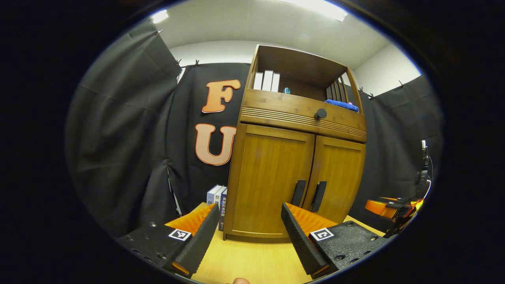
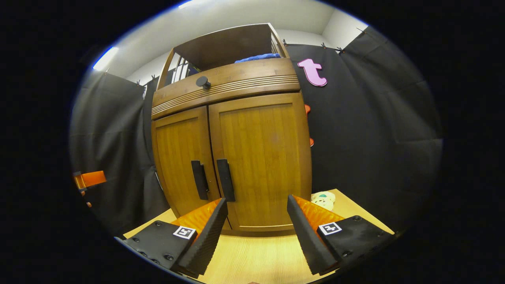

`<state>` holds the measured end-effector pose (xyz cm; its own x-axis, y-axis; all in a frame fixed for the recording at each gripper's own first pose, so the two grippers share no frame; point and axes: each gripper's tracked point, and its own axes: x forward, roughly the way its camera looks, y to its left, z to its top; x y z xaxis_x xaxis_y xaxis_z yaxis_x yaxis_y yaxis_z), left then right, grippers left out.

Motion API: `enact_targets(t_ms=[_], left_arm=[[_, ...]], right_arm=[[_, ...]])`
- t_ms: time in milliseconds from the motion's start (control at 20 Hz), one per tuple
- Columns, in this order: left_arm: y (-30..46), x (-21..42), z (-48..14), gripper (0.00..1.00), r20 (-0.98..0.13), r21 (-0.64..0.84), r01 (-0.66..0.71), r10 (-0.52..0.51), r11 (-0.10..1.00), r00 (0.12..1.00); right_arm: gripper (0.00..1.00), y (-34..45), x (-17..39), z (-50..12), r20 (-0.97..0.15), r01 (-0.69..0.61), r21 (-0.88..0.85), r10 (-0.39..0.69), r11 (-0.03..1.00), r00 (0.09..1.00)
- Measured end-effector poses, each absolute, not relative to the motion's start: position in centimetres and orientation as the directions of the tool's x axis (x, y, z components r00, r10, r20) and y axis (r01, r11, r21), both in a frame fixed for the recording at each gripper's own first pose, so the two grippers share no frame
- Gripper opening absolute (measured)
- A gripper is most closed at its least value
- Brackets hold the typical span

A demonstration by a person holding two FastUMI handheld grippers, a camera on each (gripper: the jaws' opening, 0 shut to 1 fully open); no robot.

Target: Open the right door of the double-door shoe cabinet with the right hand, and open the left door with the left hand.

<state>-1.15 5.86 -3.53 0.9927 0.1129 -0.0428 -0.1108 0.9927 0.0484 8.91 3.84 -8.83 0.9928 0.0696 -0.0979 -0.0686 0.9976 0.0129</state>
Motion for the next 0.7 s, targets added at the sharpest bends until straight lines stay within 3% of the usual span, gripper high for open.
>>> enact_targets(t_ms=[350, 400, 450, 500, 700], left_arm=[[6.7, -1.2, -4.5, 0.98, -0.065, 0.071, -0.098, 0.103, 0.993, 0.993], [6.9, -1.2, -4.6, 0.98, -0.066, 0.071, -0.099, 0.104, 0.993, 0.992], [7.2, -1.2, -4.7, 0.94, -0.067, 0.070, -0.102, 0.106, 0.992, 0.992], [7.5, -1.2, -4.8, 0.97, -0.067, 0.068, -0.107, 0.112, 0.992, 0.991], [8.7, -1.1, -5.1, 0.92, -0.068, 0.072, -0.122, 0.127, 0.990, 0.990]], right_arm=[[0.98, 7.0, 13.6, -10.9, -0.107, -0.089, 0.008, 0.089, 0.996, 0.990], [0.93, 7.5, 14.4, -11.0, -0.108, -0.093, 0.014, 0.094, 0.996, 0.990], [0.98, 8.3, 15.5, -11.1, -0.110, -0.098, 0.012, 0.099, 0.995, 0.989], [0.98, 8.7, 16.3, -11.5, -0.117, -0.097, 0.006, 0.098, 0.995, 0.988], [0.98, 9.8, 20.1, -11.7, -0.120, -0.085, 0.006, 0.085, 0.996, 0.989]])
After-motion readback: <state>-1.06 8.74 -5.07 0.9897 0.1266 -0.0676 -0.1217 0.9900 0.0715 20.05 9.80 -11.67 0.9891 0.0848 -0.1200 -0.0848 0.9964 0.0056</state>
